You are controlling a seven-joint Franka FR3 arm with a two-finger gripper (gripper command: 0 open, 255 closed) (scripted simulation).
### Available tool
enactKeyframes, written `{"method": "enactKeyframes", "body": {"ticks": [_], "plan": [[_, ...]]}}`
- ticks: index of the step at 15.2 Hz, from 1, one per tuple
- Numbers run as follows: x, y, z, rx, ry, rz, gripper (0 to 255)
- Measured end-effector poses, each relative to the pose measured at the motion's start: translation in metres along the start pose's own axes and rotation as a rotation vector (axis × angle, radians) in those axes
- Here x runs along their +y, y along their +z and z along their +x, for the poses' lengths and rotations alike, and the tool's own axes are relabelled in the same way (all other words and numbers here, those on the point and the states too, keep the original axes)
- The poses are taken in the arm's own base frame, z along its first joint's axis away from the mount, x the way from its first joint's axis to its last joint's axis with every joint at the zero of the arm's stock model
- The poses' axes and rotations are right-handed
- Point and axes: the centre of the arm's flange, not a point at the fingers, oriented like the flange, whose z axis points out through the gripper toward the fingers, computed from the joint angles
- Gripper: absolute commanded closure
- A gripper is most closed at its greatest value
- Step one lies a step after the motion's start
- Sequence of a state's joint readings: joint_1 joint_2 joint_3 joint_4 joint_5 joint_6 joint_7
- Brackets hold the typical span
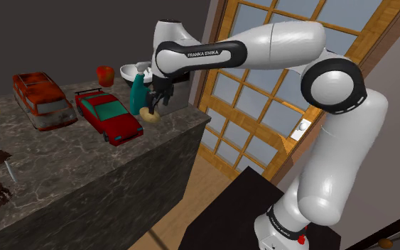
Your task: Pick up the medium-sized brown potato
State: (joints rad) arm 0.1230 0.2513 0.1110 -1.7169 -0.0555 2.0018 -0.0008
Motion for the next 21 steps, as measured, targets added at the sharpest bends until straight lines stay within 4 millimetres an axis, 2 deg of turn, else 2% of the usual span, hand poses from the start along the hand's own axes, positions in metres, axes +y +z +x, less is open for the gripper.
{"method": "enactKeyframes", "body": {"ticks": [1,3,10,11,21], "plan": [[-0.006,0.007,0.011,0.000,-0.006,-0.002,0],[-0.006,0.019,0.021,-0.001,-0.011,-0.005,0],[-0.007,0.055,0.024,-0.001,-0.013,-0.006,0],[-0.007,0.057,0.023,-0.001,-0.013,-0.006,255],[-0.007,0.057,0.023,0.001,-0.014,-0.005,255]]}}
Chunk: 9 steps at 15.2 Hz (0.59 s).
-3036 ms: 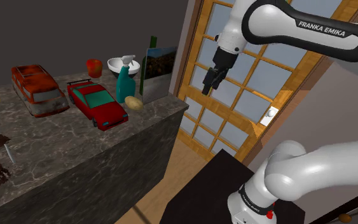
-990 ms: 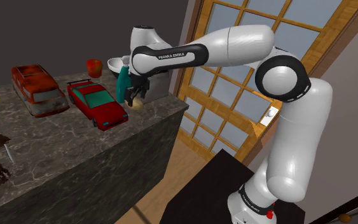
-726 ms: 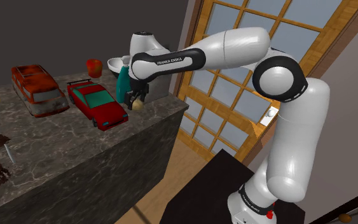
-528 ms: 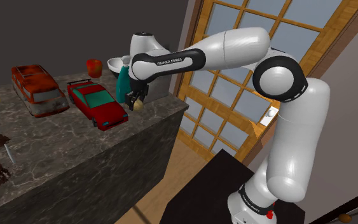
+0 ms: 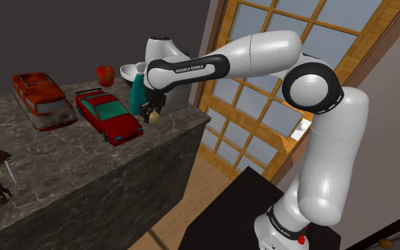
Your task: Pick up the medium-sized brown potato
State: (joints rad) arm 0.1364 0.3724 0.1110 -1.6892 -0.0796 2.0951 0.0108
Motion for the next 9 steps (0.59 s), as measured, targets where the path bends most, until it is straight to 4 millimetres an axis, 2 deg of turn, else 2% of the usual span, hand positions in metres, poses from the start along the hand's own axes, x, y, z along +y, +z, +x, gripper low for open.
{"method": "enactKeyframes", "body": {"ticks": [9], "plan": [[0.002,-0.040,0.001,-0.002,0.001,0.000,255]]}}
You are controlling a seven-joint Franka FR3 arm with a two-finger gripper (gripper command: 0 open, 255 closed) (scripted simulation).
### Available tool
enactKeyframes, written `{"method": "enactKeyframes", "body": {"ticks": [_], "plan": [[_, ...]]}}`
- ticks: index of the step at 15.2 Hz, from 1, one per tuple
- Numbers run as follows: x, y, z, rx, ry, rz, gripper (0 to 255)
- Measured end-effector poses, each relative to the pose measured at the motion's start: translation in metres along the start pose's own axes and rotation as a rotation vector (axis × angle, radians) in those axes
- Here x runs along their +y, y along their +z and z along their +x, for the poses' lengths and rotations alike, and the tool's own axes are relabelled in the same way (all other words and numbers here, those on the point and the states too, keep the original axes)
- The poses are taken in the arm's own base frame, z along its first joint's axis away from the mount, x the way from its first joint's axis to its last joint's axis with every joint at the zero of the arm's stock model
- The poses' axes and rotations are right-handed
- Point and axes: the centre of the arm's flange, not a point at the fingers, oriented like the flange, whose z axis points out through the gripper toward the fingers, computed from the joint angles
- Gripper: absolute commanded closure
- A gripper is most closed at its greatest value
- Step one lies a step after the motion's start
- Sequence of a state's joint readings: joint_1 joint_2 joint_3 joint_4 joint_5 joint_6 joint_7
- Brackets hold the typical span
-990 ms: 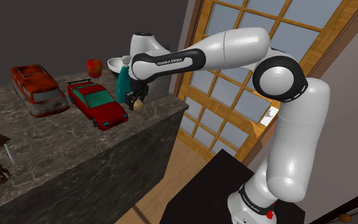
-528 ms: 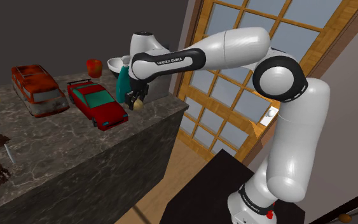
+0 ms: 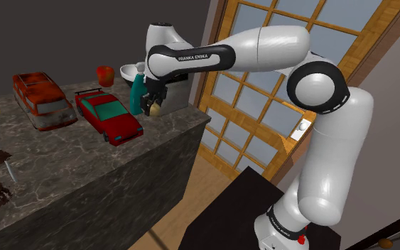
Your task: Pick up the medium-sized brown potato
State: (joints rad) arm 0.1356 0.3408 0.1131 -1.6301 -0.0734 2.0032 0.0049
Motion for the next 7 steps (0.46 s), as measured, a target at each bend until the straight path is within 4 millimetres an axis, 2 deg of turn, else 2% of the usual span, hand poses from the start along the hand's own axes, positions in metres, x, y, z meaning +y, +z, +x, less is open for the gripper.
{"method": "enactKeyframes", "body": {"ticks": [7], "plan": [[0.001,-0.036,0.001,0.000,0.000,0.000,255]]}}
